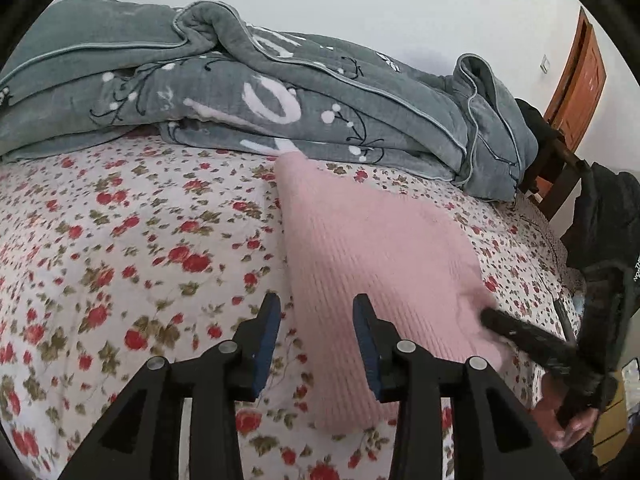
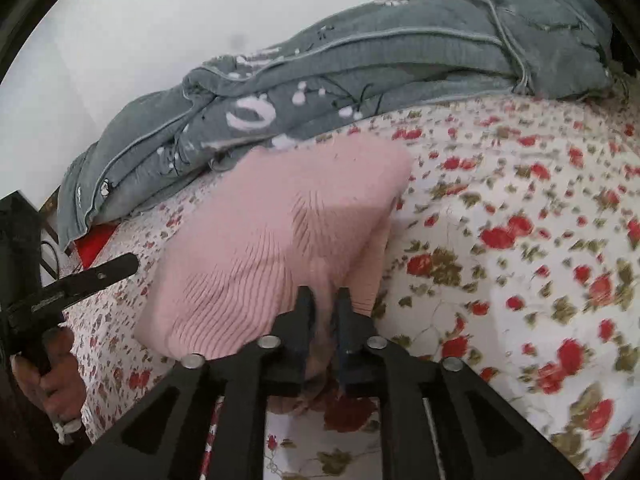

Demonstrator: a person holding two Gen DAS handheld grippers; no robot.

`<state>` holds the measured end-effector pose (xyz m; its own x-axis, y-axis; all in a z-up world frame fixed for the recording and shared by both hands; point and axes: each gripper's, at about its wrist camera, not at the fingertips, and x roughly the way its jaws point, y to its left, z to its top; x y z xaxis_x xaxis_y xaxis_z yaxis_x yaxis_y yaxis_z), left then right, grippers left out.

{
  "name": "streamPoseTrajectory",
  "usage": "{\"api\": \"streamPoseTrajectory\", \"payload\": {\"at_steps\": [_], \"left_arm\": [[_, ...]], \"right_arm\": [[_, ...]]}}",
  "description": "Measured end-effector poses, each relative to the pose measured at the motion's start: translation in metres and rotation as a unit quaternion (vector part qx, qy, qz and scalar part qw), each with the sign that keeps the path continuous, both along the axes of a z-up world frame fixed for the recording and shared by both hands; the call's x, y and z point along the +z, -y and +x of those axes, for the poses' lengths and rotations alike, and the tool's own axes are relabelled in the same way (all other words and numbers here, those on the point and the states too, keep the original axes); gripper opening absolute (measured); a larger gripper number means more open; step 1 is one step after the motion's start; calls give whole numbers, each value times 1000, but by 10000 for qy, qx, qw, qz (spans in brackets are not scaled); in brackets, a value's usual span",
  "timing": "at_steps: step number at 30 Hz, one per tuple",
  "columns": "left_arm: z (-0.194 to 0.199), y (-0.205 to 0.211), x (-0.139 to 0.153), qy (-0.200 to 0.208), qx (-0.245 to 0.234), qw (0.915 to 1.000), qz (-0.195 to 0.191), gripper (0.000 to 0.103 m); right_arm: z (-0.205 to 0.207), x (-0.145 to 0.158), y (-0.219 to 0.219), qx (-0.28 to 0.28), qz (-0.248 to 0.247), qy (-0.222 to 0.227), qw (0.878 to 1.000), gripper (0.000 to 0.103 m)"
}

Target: Fold small clothes

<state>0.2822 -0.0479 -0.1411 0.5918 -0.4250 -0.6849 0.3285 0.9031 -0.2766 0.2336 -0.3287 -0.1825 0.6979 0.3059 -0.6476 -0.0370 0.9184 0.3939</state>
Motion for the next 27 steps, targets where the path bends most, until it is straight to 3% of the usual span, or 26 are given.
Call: {"api": "streamPoseTrajectory", "payload": {"at_steps": [1,6,8,11,13,15,21,27], "left_arm": [[4,2,-1,-12,-10,10000,5,39],[33,14,-8,-224,-27,9997,37,39],[47,20,-13,-398,-61,9992,-40,39],[59,23,-19,-496,-163,9986,-50,48],[63,24,-24,-523,-211,9984,-13,57],[67,23,-30,-618,-264,9977,-134,59],[76,31,-42,-758,-292,9963,-279,59],[82,33,-48,-808,-249,9956,-413,58]], "right_arm": [[0,5,2,-22,30,52,10000,36],[31,18,3,-52,-4,1,10000,42],[45,12,1,-92,-68,-161,9998,46],[61,-9,2,-167,-233,-507,9983,55],[59,-20,12,-185,-59,-515,9985,56],[60,-26,22,-228,107,-598,9979,56],[67,-31,22,-105,140,-625,9979,56],[80,-38,28,78,622,-794,9949,56]]}}
